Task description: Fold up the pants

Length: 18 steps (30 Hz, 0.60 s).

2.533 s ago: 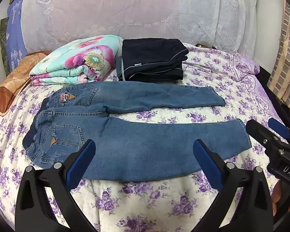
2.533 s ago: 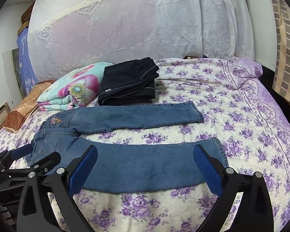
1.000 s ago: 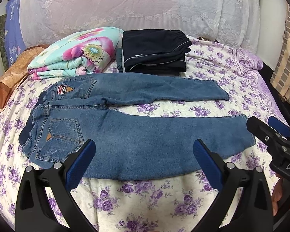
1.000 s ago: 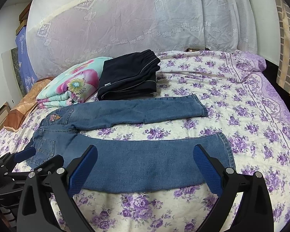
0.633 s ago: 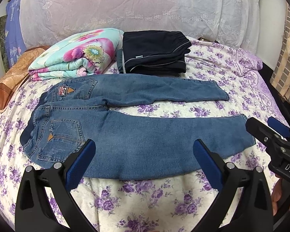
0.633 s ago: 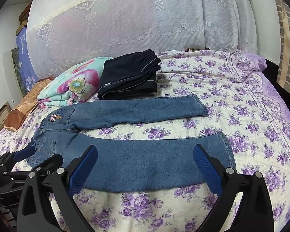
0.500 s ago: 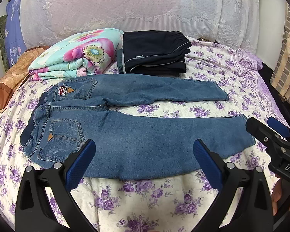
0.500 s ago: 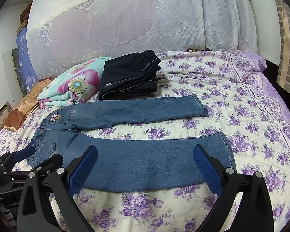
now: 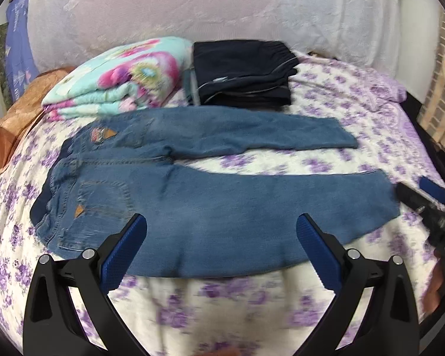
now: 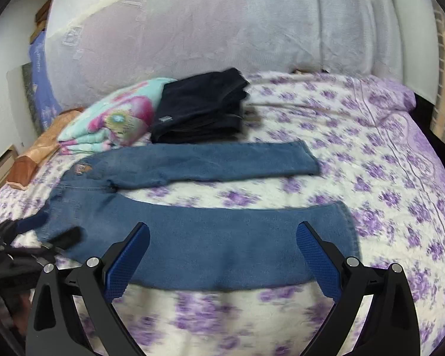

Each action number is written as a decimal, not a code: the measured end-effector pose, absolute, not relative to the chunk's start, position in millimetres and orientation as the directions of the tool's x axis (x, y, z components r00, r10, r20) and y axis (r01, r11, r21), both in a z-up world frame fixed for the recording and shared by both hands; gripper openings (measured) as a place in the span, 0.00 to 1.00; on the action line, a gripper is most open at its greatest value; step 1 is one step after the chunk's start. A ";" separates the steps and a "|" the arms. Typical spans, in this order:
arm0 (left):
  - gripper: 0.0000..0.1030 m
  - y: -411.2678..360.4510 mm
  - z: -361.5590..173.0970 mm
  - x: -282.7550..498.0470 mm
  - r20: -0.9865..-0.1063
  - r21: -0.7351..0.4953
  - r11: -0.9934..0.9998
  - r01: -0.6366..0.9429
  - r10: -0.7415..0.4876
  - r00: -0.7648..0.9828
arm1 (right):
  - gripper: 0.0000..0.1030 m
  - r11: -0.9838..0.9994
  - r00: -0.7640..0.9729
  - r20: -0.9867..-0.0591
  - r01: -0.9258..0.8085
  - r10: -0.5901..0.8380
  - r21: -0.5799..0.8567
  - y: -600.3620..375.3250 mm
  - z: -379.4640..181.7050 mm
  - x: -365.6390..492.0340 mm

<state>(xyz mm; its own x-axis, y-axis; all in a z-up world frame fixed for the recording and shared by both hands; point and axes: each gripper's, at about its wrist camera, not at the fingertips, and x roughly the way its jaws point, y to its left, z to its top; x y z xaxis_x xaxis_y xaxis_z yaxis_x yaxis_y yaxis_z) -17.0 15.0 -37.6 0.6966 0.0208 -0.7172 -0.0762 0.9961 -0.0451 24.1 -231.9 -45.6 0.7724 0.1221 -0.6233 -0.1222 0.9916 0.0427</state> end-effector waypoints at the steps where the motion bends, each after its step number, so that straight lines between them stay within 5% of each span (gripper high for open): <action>1: 0.96 27.2 -44.1 -15.1 -0.722 -0.035 0.994 -0.107 0.049 0.690 | 0.97 0.998 0.774 -0.631 -0.055 0.053 0.015 -248.2 -52.1 29.8; 5: 0.96 71.2 -69.0 -10.0 -0.741 -0.005 0.975 -0.223 0.146 0.655 | 0.97 0.979 0.691 -0.706 0.201 -0.157 -0.022 -334.1 -95.1 65.6; 10: 0.96 114.6 -91.2 -8.4 -0.790 -0.054 0.953 -0.300 0.143 0.597 | 0.92 0.966 0.606 -0.795 0.197 0.013 0.166 -371.4 -134.2 104.9; 13: 0.96 135.5 -99.6 -9.8 -0.807 -0.052 0.927 -0.370 0.180 0.563 | 0.56 0.996 0.564 -0.826 0.082 -0.021 0.031 -331.1 -142.5 112.8; 14: 0.96 138.6 -101.4 -10.8 -0.810 -0.054 0.922 -0.383 0.184 0.557 | 0.50 0.998 0.569 -0.822 0.057 -0.027 0.006 -323.5 -141.8 111.8; 16: 0.96 147.2 -107.4 -12.0 -0.820 -0.064 0.913 -0.402 0.181 0.543 | 0.15 0.999 0.579 -0.815 0.037 -0.019 0.002 -318.6 -137.6 104.1; 18: 0.96 152.5 -111.6 -13.4 -0.827 -0.080 0.914 -0.399 0.163 0.538 | 0.11 0.997 0.612 -0.790 0.028 0.040 0.072 -330.8 -127.3 90.5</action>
